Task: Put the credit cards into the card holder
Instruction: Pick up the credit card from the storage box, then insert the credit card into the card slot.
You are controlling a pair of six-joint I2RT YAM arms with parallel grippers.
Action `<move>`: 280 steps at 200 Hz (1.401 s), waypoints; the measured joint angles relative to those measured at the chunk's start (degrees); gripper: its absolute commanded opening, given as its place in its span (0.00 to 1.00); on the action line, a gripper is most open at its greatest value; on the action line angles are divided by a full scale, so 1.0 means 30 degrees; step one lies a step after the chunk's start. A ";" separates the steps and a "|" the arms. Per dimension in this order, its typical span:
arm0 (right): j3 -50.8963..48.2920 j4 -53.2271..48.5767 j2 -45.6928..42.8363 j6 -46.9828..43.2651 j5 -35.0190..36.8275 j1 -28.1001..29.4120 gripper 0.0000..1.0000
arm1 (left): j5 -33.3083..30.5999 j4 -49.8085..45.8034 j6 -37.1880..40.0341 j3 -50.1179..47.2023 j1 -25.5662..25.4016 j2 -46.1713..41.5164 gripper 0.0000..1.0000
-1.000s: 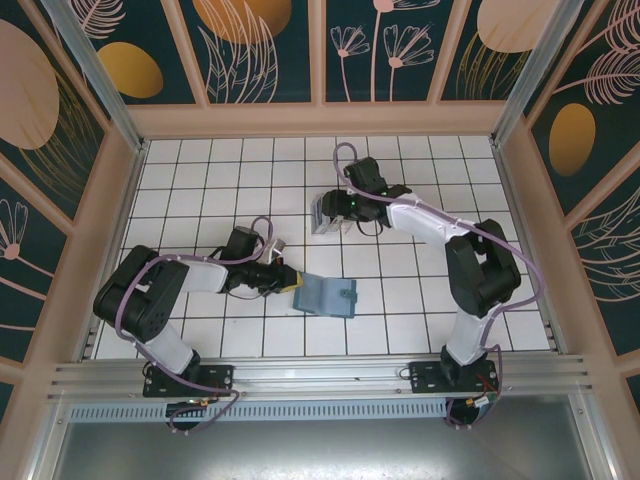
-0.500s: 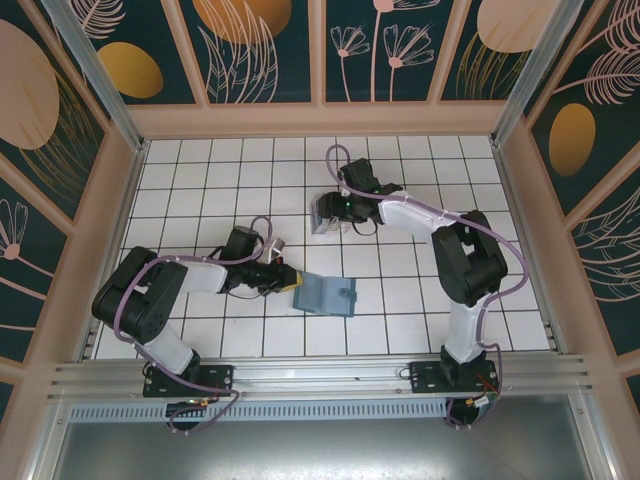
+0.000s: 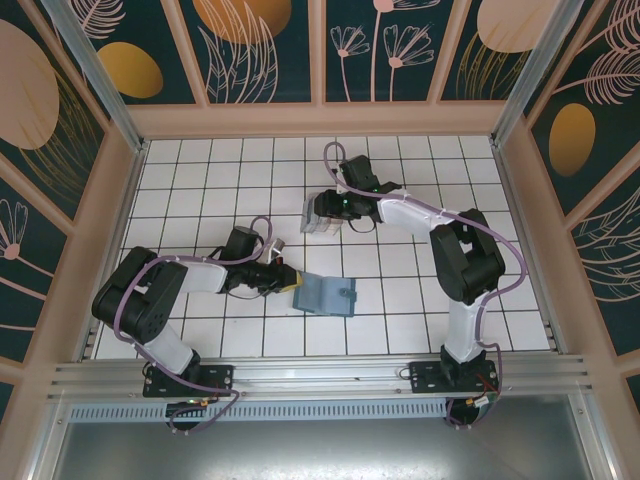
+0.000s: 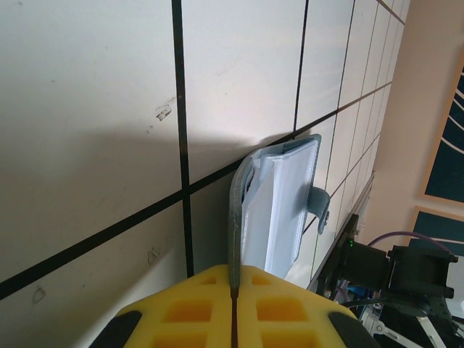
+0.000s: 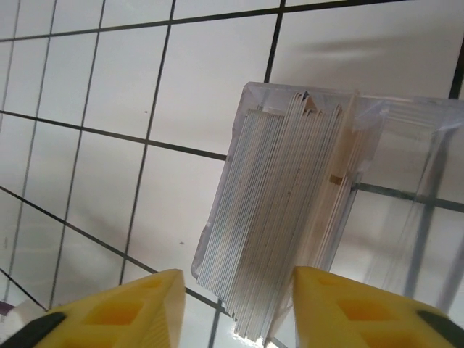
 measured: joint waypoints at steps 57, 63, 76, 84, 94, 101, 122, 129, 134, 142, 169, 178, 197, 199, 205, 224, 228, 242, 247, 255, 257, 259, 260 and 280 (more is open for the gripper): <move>-0.0466 0.1027 0.0000 0.0277 -0.0495 0.0000 0.17 | -0.0015 0.0000 0.0000 -0.0007 0.0000 0.0000 0.09; -0.0466 0.1027 0.0000 0.0342 -0.0488 0.0000 0.15 | -0.0015 0.0000 0.0000 -0.0007 0.0000 0.0000 0.09; -0.0481 0.1027 0.0000 0.0408 -0.0466 0.0000 0.10 | -0.0022 0.0000 0.0000 -0.0007 0.0000 0.0000 0.09; -0.0481 0.1027 0.0000 0.0364 -0.0423 0.0000 0.07 | -0.0022 0.0000 0.0000 -0.0007 0.0000 0.0000 0.09; -0.0481 0.0998 0.0000 0.0503 -0.0262 0.0000 0.02 | -0.0022 0.0000 0.0000 -0.0007 0.0000 0.0000 0.09; -0.0481 0.0984 0.0000 0.0539 -0.0109 0.0000 0.01 | -0.0029 0.0000 0.0000 -0.0007 0.0000 0.0000 0.09; -0.0481 0.0896 0.0000 0.0554 0.0328 0.0000 0.00 | -0.0029 0.0000 0.0000 -0.0007 0.0000 0.0000 0.08; -0.0481 0.0809 -0.0007 0.0612 0.0466 0.0000 0.00 | -0.0029 0.0000 0.0000 -0.0007 0.0000 0.0000 0.08; -0.0481 0.0758 -0.0015 0.0648 0.0597 0.0000 0.00 | -0.0036 -0.0007 0.0000 -0.0007 0.0000 0.0000 0.08; -0.0481 0.0663 -0.0044 0.0707 0.0787 0.0000 0.00 | -0.0044 -0.0015 0.0000 -0.0007 0.0000 0.0000 0.08; -0.0481 0.0109 -0.0583 0.0823 0.1770 0.0015 0.00 | -0.0415 -0.0321 0.0087 -0.0007 0.0000 -0.0168 0.06; -0.0576 -0.0007 -0.0962 0.0838 0.2127 0.0015 0.00 | -0.0546 -0.0466 0.0175 0.0000 0.0000 -0.0284 0.05; -0.1515 -0.0044 -0.2448 0.0976 0.2798 0.0015 0.00 | -0.0707 -0.0641 0.0321 0.0000 0.0000 -0.0423 0.04; -0.1639 -0.0051 -0.2616 0.0984 0.2863 0.0015 0.00 | -0.0743 -0.0648 0.0357 0.0000 0.0000 -0.0423 0.04; -0.2171 -0.0029 -0.3344 0.1144 0.2980 0.0015 0.00 | -0.0823 -0.0699 0.0386 0.0000 0.0000 -0.0430 0.04; -0.3971 0.0051 -0.5748 0.1559 0.3111 0.0022 0.00 | -0.0984 -0.0816 0.0495 0.0000 0.0000 -0.0430 0.03; -0.4357 0.0073 -0.6295 0.1712 0.3118 0.0022 0.00 | -0.1013 -0.0860 0.0510 0.0000 0.0000 -0.0430 0.03; -0.5967 0.0291 -0.8233 0.2200 0.3053 0.0102 0.00 | -0.1071 -0.0947 0.0656 0.0015 0.0000 -0.0423 0.03; -0.6557 0.0299 -0.8888 0.2339 0.3016 0.0168 0.00 | -0.1093 -0.0984 0.0699 0.0022 0.0000 -0.0423 0.03; -0.7533 0.0444 -0.9865 0.2565 0.2841 0.0386 0.00 | -0.1129 -0.1035 0.0809 0.0058 0.0000 -0.0401 0.03; -0.7810 0.0517 -1.0091 0.2652 0.2798 0.0466 0.00 | -0.1137 -0.1042 0.0809 0.0073 0.0000 -0.0401 0.03; -0.8065 0.0517 -1.0324 0.2703 0.2696 0.0561 0.00 | -0.1129 -0.1056 0.0816 0.0080 0.0000 -0.0393 0.03; -0.8153 0.0525 -1.0404 0.2732 0.2652 0.0597 0.00 | -0.1137 -0.1064 0.0845 0.0095 0.0000 -0.0386 0.03; -1.0491 0.0780 -1.1788 0.3483 0.1428 0.2069 0.00 | -0.1195 -0.1166 0.1027 0.0219 0.0000 -0.0233 0.04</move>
